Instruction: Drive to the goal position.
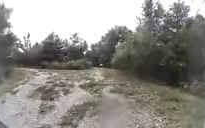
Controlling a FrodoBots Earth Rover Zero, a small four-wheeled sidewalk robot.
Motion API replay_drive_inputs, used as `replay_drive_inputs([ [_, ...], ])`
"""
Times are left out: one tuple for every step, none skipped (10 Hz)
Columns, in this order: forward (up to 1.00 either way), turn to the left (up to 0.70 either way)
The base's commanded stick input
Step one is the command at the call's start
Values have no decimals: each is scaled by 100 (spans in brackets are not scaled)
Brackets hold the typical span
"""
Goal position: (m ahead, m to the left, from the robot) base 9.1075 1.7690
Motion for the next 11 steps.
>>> replay_drive_inputs([
  [85, 0],
  [85, 0],
  [85, 0],
  [85, 0],
  [85, 0],
  [85, 0],
  [85, 0],
  [85, 0],
  [85, 0],
  [85, 0],
  [85, 0],
])
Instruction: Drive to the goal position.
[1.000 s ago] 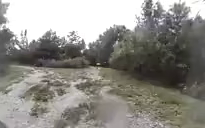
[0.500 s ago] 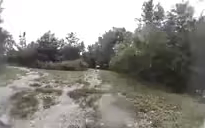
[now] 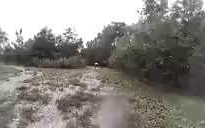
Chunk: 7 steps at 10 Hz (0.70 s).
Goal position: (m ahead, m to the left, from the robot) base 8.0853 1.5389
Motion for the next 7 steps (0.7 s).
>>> replay_drive_inputs([
  [85, 0],
  [85, 1],
  [85, 21],
  [85, 34],
  [85, 34],
  [85, 34],
  [85, 34],
])
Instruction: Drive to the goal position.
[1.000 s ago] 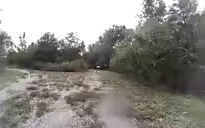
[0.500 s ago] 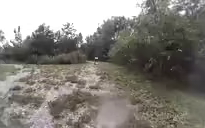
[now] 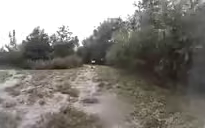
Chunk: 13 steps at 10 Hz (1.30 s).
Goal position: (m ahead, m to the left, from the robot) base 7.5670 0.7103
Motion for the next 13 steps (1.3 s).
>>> replay_drive_inputs([
  [85, 34],
  [85, 34],
  [85, 34],
  [85, 34],
  [85, 22],
  [85, 0],
  [85, 0],
  [85, 0],
  [85, 0],
  [85, 0],
  [85, 0],
  [85, 0],
  [85, 0],
])
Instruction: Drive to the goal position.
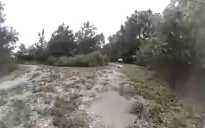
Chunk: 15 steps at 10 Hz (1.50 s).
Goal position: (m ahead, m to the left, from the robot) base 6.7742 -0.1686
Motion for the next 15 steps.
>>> replay_drive_inputs([
  [85, 0],
  [85, 0],
  [85, 0],
  [85, 0],
  [85, 0],
  [85, 0],
  [85, 0],
  [85, 0],
  [85, 0],
  [85, 0],
  [85, 0],
  [85, 0],
  [85, 0],
  [85, 0],
  [85, 0],
])
